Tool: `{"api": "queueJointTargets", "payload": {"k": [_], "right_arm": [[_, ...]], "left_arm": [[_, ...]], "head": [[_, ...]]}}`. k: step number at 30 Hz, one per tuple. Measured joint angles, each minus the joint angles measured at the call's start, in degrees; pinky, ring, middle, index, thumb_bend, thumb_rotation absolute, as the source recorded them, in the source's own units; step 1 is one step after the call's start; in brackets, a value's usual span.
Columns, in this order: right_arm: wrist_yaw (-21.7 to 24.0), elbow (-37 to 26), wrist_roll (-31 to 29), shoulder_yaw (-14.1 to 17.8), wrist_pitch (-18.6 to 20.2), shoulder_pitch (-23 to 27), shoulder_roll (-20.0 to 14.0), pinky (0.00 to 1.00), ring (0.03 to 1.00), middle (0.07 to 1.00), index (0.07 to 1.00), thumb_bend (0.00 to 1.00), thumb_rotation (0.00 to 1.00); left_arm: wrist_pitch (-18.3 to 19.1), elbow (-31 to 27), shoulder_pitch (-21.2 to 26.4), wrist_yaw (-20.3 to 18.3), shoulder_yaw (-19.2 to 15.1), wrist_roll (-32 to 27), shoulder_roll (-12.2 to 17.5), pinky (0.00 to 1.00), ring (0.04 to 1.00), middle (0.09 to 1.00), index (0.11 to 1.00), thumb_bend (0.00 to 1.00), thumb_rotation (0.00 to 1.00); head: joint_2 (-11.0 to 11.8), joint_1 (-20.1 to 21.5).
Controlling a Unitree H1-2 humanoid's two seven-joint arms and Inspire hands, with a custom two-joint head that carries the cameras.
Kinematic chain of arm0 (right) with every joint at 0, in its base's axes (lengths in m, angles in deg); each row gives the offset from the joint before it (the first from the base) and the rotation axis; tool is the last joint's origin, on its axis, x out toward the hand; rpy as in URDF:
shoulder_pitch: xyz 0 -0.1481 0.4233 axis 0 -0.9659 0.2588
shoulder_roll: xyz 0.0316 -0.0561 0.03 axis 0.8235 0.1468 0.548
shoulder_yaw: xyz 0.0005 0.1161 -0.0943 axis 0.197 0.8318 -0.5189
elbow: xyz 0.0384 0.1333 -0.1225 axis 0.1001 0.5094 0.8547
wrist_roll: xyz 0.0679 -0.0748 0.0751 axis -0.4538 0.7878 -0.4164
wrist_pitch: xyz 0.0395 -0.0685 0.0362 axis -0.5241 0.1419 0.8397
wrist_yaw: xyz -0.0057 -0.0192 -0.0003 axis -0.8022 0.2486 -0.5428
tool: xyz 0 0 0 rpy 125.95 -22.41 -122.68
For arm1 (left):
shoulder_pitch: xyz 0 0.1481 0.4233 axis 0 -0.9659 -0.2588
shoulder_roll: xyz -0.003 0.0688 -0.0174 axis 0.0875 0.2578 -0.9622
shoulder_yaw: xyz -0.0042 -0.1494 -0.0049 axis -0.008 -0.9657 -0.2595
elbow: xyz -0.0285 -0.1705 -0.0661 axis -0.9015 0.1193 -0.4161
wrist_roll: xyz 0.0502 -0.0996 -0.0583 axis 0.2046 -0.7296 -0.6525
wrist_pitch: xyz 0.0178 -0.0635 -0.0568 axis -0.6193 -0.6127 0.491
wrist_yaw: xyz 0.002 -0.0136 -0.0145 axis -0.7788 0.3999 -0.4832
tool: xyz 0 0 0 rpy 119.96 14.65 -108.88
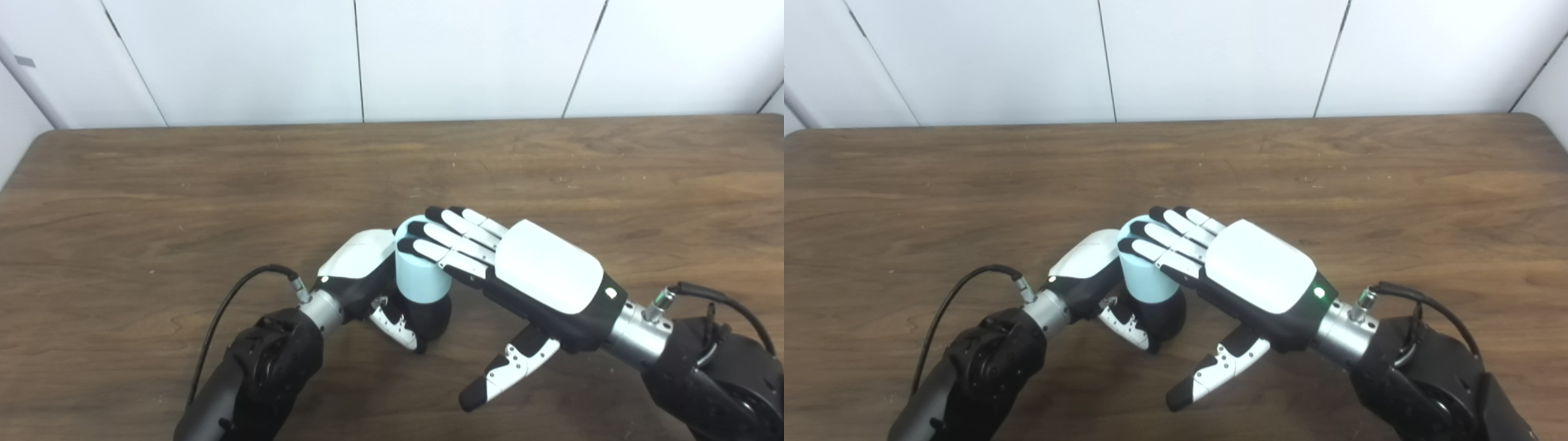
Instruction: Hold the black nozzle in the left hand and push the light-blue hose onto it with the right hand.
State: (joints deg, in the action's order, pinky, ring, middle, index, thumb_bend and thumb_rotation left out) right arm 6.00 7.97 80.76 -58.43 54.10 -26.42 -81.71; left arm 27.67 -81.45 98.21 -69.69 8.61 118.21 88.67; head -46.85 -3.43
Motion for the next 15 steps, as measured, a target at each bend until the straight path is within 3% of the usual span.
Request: {"api": "queueJointTargets", "payload": {"k": [12,15], "right_arm": [[-0.23,-0.75,-1.07,0.20,0.94,-1.03,-0.23,1.00,0.948,0.928,0.924,0.63,0.96],[-0.23,-1.00,-1.16,0.14,1.17,-1.19,-0.36,1.00,0.945,0.927,0.920,0.63,0.96]], "left_arm": [[0.02,0.00,0.00,0.00,-0.01,-0.19,0.00,1.00,0.725,0.494,0.480,0.52,0.00],[0.02,0.00,0.01,0.00,0.00,-0.23,-0.02,1.00,0.704,0.555,0.444,0.51,0.00]], "head": [[-0.17,0.09],[-0.17,0.00]]}}
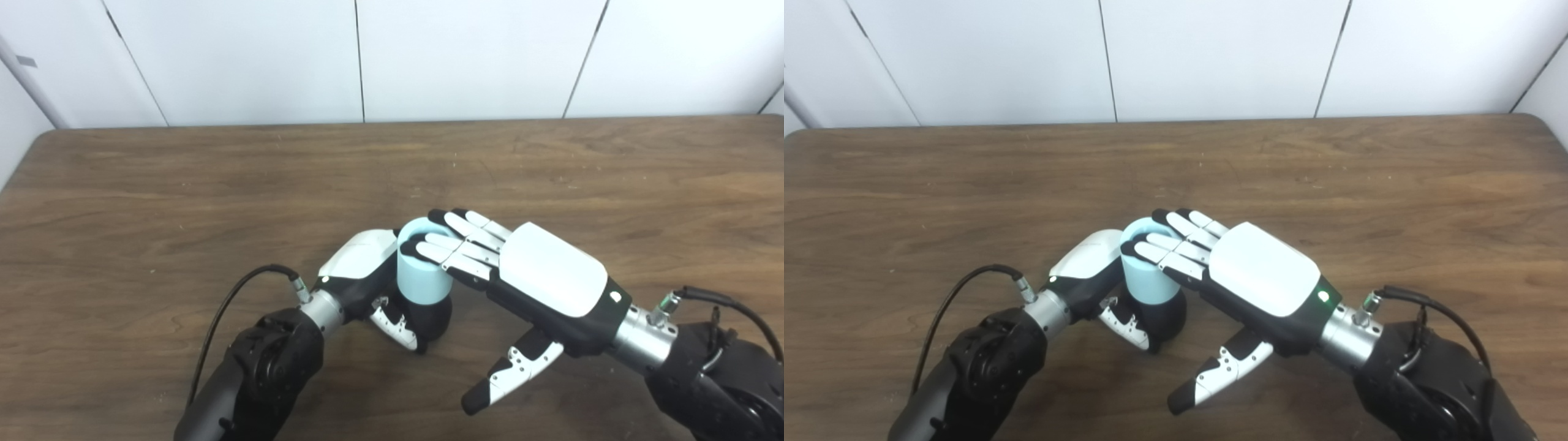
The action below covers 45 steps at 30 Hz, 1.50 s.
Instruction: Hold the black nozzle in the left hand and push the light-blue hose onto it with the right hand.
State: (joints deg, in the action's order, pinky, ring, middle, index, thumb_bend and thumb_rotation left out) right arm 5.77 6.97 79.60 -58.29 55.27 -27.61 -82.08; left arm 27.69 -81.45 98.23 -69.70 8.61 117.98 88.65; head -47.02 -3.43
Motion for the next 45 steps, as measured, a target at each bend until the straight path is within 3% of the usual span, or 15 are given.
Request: {"api": "queueJointTargets", "payload": {"k": [4,9,34,36,41,45], "right_arm": [[-0.12,0.13,-0.47,0.02,-0.09,0.02,-0.43,1.00,0.945,0.927,0.919,0.63,0.96],[-0.73,0.58,-1.35,0.01,-0.15,0.06,-1.12,1.00,0.945,0.927,0.917,0.63,0.96],[-0.77,0.86,-2.21,-0.87,0.98,1.25,-1.19,1.00,0.930,0.923,0.916,0.64,0.95],[-0.77,0.86,-2.21,-0.87,0.99,1.25,-1.19,1.00,0.930,0.922,0.916,0.64,0.95],[-0.77,0.82,-2.14,-0.86,1.03,1.25,-1.26,1.00,0.930,0.922,0.915,0.63,0.95],[-0.77,0.81,-2.06,-0.86,1.03,1.25,-1.43,1.00,0.929,0.922,0.915,0.63,0.95]], "left_arm": [[0.00,0.00,0.13,-0.03,0.02,0.00,-0.01,1.00,0.697,0.562,0.441,0.51,0.00],[0.08,0.01,0.18,-0.09,0.05,0.09,-0.02,1.00,0.702,0.497,0.480,0.52,0.00],[-0.24,0.35,0.10,0.18,-0.85,-1.54,0.07,1.00,0.701,0.495,0.481,0.52,0.00],[-0.17,0.35,0.08,0.19,-0.76,-1.21,-0.05,1.00,0.700,0.540,0.455,0.52,0.00],[0.38,0.24,0.10,0.18,-0.33,0.31,-0.28,1.00,0.729,0.546,0.455,0.52,0.00],[1.40,0.00,0.16,-0.18,0.09,0.81,-0.33,1.00,0.782,0.651,0.492,0.52,0.05]], "head": [[-0.18,0.09],[-0.18,0.09],[-0.44,-0.26],[-0.44,-0.18],[-0.44,-0.18],[-0.44,-0.09]]}}
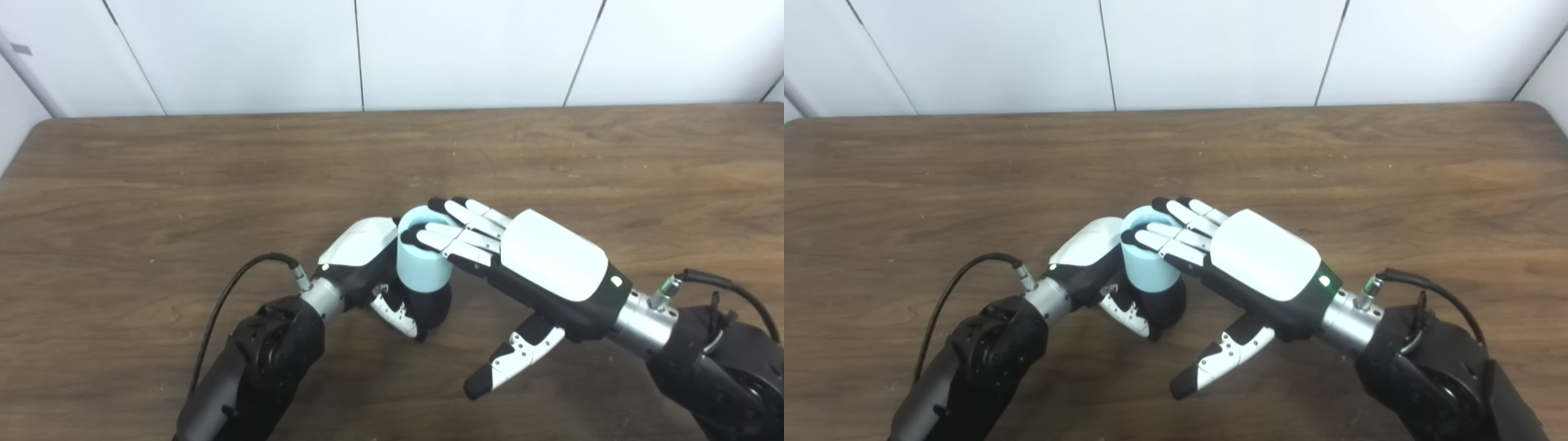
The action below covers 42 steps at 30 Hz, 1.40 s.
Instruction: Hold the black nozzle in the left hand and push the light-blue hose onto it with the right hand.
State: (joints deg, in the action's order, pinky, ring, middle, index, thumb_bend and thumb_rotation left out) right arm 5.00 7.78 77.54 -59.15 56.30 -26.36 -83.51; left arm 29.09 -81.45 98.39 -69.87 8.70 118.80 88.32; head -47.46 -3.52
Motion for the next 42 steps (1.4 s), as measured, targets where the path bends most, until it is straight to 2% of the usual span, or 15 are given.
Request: {"api": "queueJointTargets", "payload": {"k": [1,2,3,4,8,13,15,16,17,18,19,20,22,25,42], "right_arm": [[0.00,0.00,0.03,0.00,-0.01,0.00,-0.04,1.00,0.929,0.922,0.915,0.63,0.95],[0.00,0.00,0.11,0.00,-0.01,0.00,-0.05,1.00,0.929,0.922,0.915,0.63,0.95],[0.00,0.00,0.20,0.00,-0.02,-0.01,-0.05,1.00,0.927,0.921,0.915,0.63,0.95],[0.00,0.00,0.28,0.00,-0.03,-0.01,-0.06,1.00,0.926,0.921,0.915,0.63,0.95],[0.00,-0.02,0.50,-0.09,-0.08,-0.15,-0.06,1.00,0.913,0.912,0.916,0.64,0.95],[0.00,-0.02,0.62,-0.13,-0.13,-0.13,-0.06,1.00,0.900,0.901,0.915,0.63,0.96],[0.00,-0.02,0.67,-0.15,-0.15,-0.07,-0.06,1.00,0.899,0.899,0.915,0.63,0.96],[0.00,-0.02,0.79,-0.14,-0.16,0.04,-0.05,1.00,0.898,0.898,0.915,0.63,0.96],[0.38,0.14,1.14,-0.34,-0.12,0.20,-0.10,1.00,0.898,0.897,0.914,0.63,0.96],[0.30,0.22,1.20,-0.50,-0.13,0.20,-0.03,1.00,0.898,0.897,0.914,0.63,0.96],[0.31,0.21,1.27,-0.56,-0.13,0.29,-0.01,1.00,0.898,0.896,0.913,0.63,0.96],[0.31,0.22,1.28,-0.55,-0.12,0.32,-0.02,1.00,0.898,0.896,0.913,0.63,0.96],[0.30,0.23,1.32,-0.52,-0.11,0.44,-0.02,1.00,0.898,0.896,0.911,0.63,0.96],[0.30,0.30,1.28,-0.60,-0.13,0.66,-0.01,1.00,0.898,0.895,0.911,0.63,0.96],[0.33,0.38,0.92,-0.39,-0.02,0.88,-0.04,1.00,0.908,0.901,0.913,0.64,0.95]], "left_arm": [[0.13,-0.05,0.06,-0.12,0.12,0.18,0.00,1.00,0.789,0.663,0.493,0.52,0.05],[0.21,-0.08,0.13,-0.27,0.25,0.39,0.02,1.00,0.804,0.691,0.591,0.78,0.02],[0.25,-0.11,0.25,-0.49,0.41,0.58,0.07,1.00,0.816,0.713,0.638,0.87,0.02],[0.26,-0.16,0.40,-0.78,0.56,0.89,0.18,1.00,0.823,0.725,0.662,0.91,0.02],[0.19,-0.31,0.73,-1.13,1.42,2.58,0.62,1.00,0.846,0.767,0.713,0.98,0.06],[0.21,-0.41,1.00,-1.70,1.78,3.90,0.63,1.00,0.858,0.796,0.747,0.99,0.09],[0.25,-0.47,1.16,-2.11,1.80,4.20,0.63,1.00,0.860,0.798,0.746,0.99,0.09],[0.26,-0.50,1.17,-2.21,1.76,4.26,0.63,1.00,0.835,0.739,0.661,0.96,0.04],[0.23,-0.60,1.18,-2.24,1.66,4.18,0.58,1.00,0.800,0.677,0.577,0.75,0.05],[0.27,-0.60,1.27,-2.33,1.53,4.21,0.42,1.00,0.782,0.645,0.534,0.64,0.05],[0.22,-0.60,1.24,-2.33,1.33,4.07,0.40,1.00,0.742,0.595,0.505,0.57,0.05],[0.05,-0.57,1.18,-2.23,1.15,3.85,0.40,0.97,0.700,0.565,0.477,0.55,0.03],[-0.82,-0.43,0.65,-1.51,0.53,3.06,0.34,0.90,0.630,0.523,0.461,0.53,0.00],[-2.38,0.64,-0.07,1.10,-0.44,2.24,-0.50,0.87,0.607,0.498,0.474,0.52,0.00],[-3.95,1.34,-0.47,2.33,-1.01,2.13,-0.74,0.88,0.625,0.517,0.465,0.52,0.00]], "head": [[-0.09,0.00],[-0.09,-0.09],[-0.09,-0.09],[-0.09,-0.09],[-0.09,-0.09],[-0.09,-0.09],[-0.18,-0.09],[-0.18,-0.09],[-0.18,-0.09],[-0.09,-0.09],[-0.09,-0.09],[-0.09,-0.17],[-0.09,-0.09],[-0.09,-0.17],[0.00,-0.17]]}}
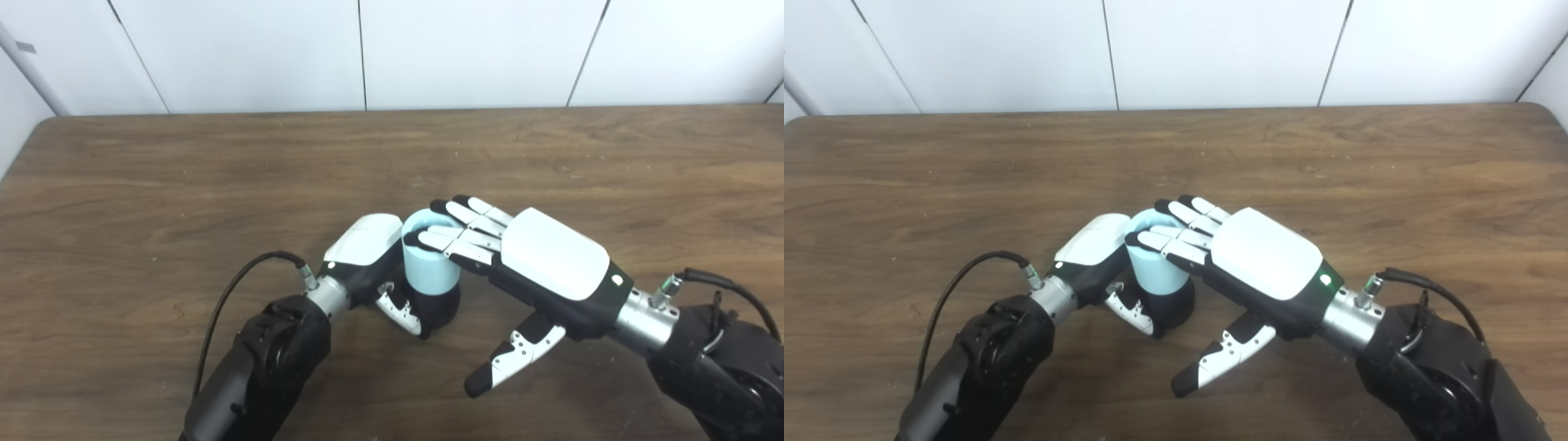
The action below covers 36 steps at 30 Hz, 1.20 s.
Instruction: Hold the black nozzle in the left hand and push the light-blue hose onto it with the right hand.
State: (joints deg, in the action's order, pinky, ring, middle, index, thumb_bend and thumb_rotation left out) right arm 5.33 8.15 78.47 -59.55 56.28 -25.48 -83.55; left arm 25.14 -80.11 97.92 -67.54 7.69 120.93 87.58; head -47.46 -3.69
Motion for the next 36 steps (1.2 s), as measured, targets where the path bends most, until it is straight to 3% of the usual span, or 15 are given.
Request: {"api": "queueJointTargets", "payload": {"k": [13,20,27,36], "right_arm": [[1.16,-0.83,-1.53,0.54,2.13,0.49,-0.01,1.00,0.922,0.923,0.922,0.63,0.95],[3.61,-1.91,-4.32,2.85,4.41,2.41,0.09,1.00,0.918,0.923,0.922,0.62,0.95],[3.39,-1.51,-5.24,4.23,3.92,3.09,1.81,1.00,0.920,0.921,0.920,0.62,0.94],[1.58,1.01,-5.24,5.13,-0.02,1.76,1.96,1.00,0.921,0.921,0.922,0.62,0.94]], "left_arm": [[0.09,-0.29,0.16,-1.22,-0.01,0.55,-0.01,0.88,0.639,0.522,0.467,0.52,0.00],[0.09,-0.16,0.26,-1.35,0.02,0.45,-0.03,0.88,0.672,0.547,0.456,0.51,0.00],[0.15,-0.24,0.34,-1.88,-0.01,0.44,-0.20,0.89,0.634,0.515,0.476,0.52,0.00],[0.24,-0.30,0.49,-1.89,-0.26,0.36,-0.19,0.89,0.630,0.523,0.470,0.52,0.00]], "head": [[0.18,-0.09],[0.18,0.09],[0.18,-0.18],[-0.09,-0.88]]}}
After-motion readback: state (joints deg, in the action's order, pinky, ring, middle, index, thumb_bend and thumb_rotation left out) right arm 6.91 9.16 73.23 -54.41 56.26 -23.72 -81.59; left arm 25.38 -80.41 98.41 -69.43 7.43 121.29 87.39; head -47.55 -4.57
